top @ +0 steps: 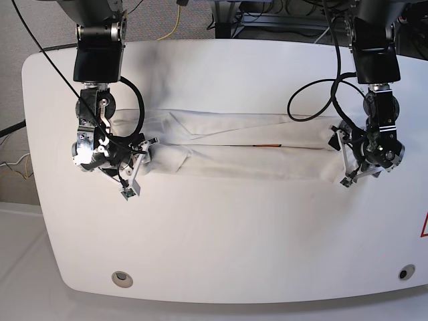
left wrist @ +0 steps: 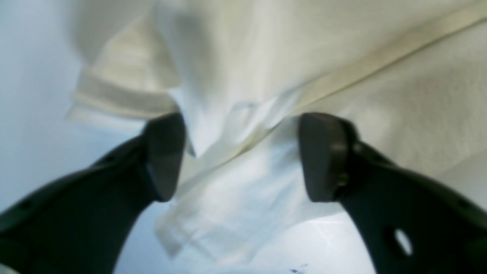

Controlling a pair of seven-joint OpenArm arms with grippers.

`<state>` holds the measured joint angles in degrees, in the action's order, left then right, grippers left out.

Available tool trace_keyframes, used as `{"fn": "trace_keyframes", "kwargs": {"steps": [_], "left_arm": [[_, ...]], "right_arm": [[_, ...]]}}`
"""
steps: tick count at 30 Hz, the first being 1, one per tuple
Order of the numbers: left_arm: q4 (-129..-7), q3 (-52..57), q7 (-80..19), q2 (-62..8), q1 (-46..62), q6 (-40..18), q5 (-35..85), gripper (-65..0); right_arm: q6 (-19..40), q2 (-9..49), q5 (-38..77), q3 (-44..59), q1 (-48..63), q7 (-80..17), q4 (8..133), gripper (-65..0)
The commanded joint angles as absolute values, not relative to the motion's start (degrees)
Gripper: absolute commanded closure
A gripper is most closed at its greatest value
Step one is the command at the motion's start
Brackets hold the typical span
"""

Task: Fold the T-shirt properly
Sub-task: 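Hold the band ends and lower them, smoothing the folded band flat, then release the band end with the left gripper and move it outward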

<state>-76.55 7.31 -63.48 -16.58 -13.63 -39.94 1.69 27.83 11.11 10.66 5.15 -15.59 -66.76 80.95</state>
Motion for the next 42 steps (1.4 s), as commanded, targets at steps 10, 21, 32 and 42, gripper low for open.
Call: {"fn": "trace_keyframes", "kwargs": {"steps": [10, 21, 32, 42], "left_arm": [[-83.4, 9.0, -66.6, -17.3, -15.5, -40.0, 1.7, -49.4], [-88.6, 9.2, -70.7, -17.5, -17.5, -40.0, 1.7, -49.4], [-91.6, 11.8, -70.6, -21.2, -16.8, -40.0, 1.6, -49.6], [-85.4, 20.8, -70.7, -23.2, -17.4, -40.0, 1.9, -49.7]], "right_arm": [[27.5, 11.5, 10.8, 5.7, -16.8, -71.3, 90.3, -35.5], [27.5, 11.5, 10.8, 8.6, -18.0, -78.5, 99.6, -35.5], [27.5, 11.9, 10.8, 9.4, -16.7, -79.3, 100.3, -35.5], [27.6, 11.9, 10.8, 9.1, -16.3, -79.3, 100.5, -35.5]]}}
